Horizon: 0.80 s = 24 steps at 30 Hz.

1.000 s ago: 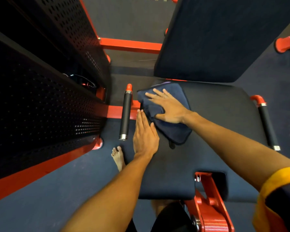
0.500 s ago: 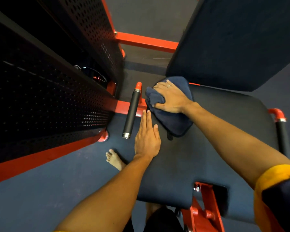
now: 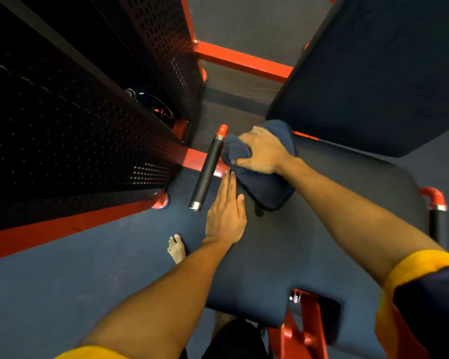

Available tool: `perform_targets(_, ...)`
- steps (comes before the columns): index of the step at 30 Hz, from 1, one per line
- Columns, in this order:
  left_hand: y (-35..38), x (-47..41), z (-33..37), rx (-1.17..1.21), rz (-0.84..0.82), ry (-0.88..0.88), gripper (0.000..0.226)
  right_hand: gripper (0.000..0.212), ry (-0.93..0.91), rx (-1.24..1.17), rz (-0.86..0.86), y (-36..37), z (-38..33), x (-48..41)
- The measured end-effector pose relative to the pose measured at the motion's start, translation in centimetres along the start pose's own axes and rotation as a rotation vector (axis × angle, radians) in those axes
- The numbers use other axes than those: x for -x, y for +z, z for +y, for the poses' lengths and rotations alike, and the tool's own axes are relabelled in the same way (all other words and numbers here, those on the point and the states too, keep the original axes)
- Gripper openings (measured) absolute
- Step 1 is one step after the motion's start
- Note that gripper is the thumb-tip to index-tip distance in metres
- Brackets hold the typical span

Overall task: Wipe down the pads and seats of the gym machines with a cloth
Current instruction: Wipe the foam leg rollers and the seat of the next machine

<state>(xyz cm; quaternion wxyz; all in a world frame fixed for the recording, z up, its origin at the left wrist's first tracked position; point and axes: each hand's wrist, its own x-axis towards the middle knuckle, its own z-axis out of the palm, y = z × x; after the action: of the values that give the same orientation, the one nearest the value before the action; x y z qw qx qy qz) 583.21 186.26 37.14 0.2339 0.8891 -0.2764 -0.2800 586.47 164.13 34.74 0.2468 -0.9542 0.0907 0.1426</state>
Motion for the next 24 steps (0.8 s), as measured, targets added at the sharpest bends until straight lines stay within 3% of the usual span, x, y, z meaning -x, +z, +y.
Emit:
perform_targets(3,0.1,0.0,0.0,0.015,0.003,0.016,0.060,0.063,-0.070,-0.004,-0.013,-0.7,1.2,0.4)
perform_targets(8,0.0,-0.7,0.2,-0.003,0.009,0.018,0.062,0.059,0.208,-0.020,0.015,-2.1,2.0,-1.5)
perform_targets(12,-0.2,-0.4,0.7,0.013,0.023,-0.016,0.066,0.052,0.153,-0.081,0.115,-0.2,-0.8,1.1)
perform_targets(18,-0.2,-0.6,0.5,0.016,0.013,-0.014,0.060,0.091,0.006,-0.163,0.052,1.0,1.0,4.0)
perform_targets(22,-0.3,-0.6,0.3,0.006,0.001,-0.005,0.058,0.090,0.177,-0.112,0.093,0.3,1.0,1.6)
perform_targets(24,-0.3,-0.6,0.5,-0.013,-0.006,-0.016,0.058,0.091,0.172,-0.113,0.097,0.6,-0.1,2.0)
